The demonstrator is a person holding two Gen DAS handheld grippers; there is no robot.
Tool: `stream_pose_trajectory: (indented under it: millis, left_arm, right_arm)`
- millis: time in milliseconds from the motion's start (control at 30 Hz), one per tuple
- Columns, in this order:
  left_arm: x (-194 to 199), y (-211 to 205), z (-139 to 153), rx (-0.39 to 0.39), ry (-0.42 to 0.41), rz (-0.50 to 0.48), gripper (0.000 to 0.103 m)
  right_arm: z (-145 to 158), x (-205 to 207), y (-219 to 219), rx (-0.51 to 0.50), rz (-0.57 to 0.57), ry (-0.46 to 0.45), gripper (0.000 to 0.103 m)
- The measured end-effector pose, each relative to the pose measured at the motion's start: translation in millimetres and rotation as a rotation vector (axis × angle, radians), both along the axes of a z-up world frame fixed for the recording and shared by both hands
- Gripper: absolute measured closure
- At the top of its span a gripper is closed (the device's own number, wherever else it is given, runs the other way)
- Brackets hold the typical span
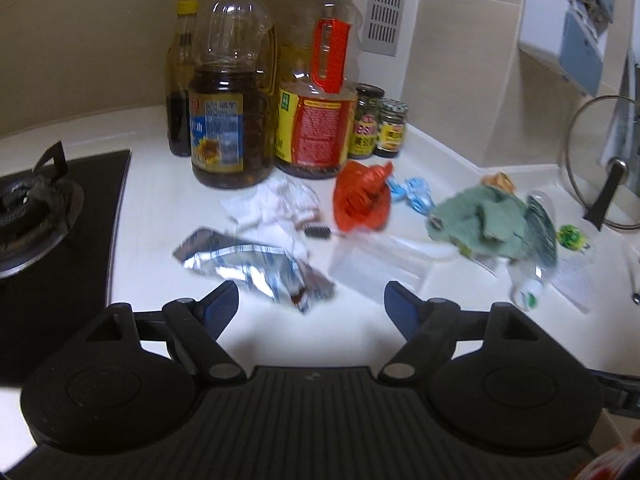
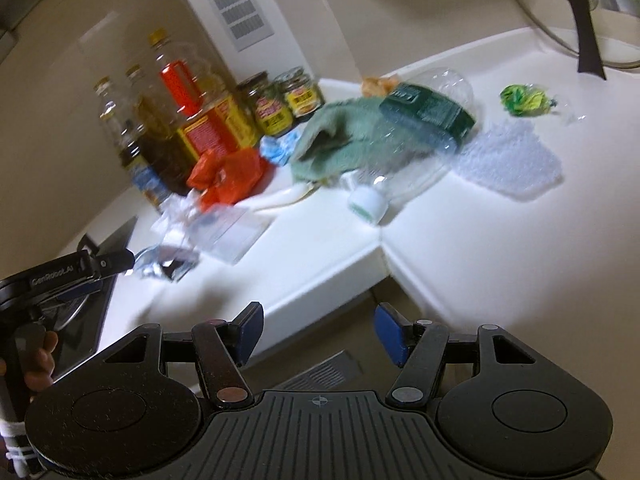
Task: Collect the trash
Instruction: 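Raise both open tools back toward the counter, then grasp the silver foil wrapper with the left tool while the right tool grasps the clear water bottle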
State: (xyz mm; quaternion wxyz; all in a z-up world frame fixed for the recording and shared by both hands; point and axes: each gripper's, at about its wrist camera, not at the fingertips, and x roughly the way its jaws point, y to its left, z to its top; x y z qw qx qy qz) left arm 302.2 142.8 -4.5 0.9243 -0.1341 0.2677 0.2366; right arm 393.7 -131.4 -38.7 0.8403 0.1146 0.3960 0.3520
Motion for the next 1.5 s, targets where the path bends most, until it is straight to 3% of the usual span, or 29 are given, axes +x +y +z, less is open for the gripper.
stream_pose_trajectory:
  millis: [433,567,867,967,1067,1267,1500]
  left_arm:
    - [45,39,-32,-0.03,0.082,0.07,0.028]
    - [38,49,-34,-0.04,0.083,0.07,0.036]
    - [2,80,-34,-0.033,0.095,0.136,0.039]
    - [-4,85,-32,-0.018,0.099,0.152,0.039]
    - [-8,88,-30,0.001,0.1,0.169,0.039]
    - [-8,90,-26,0.004,0.088,0.148,0.039]
    - [-1,87,-20,0.004,0.068,0.115,0.032]
  right_arm:
    - [2,30,-14,-0.034,-0.146,0.005,0.038]
    - [1,36,-14,-0.037,-0.164,0.01,0.038]
    - [5,55,-2,-0.024,-0.178,-0.012,0.038]
    - [5,64,4,-0.025,-0.194,-0.026,0.037]
    - [4,76,13,-0.033,-0.206,-0.032,0.024]
    - [-4,99,32,-0.044,-0.235,-0.049,0.024]
    - [-17,112,43,-0.071,-0.301,-0.072,0.024]
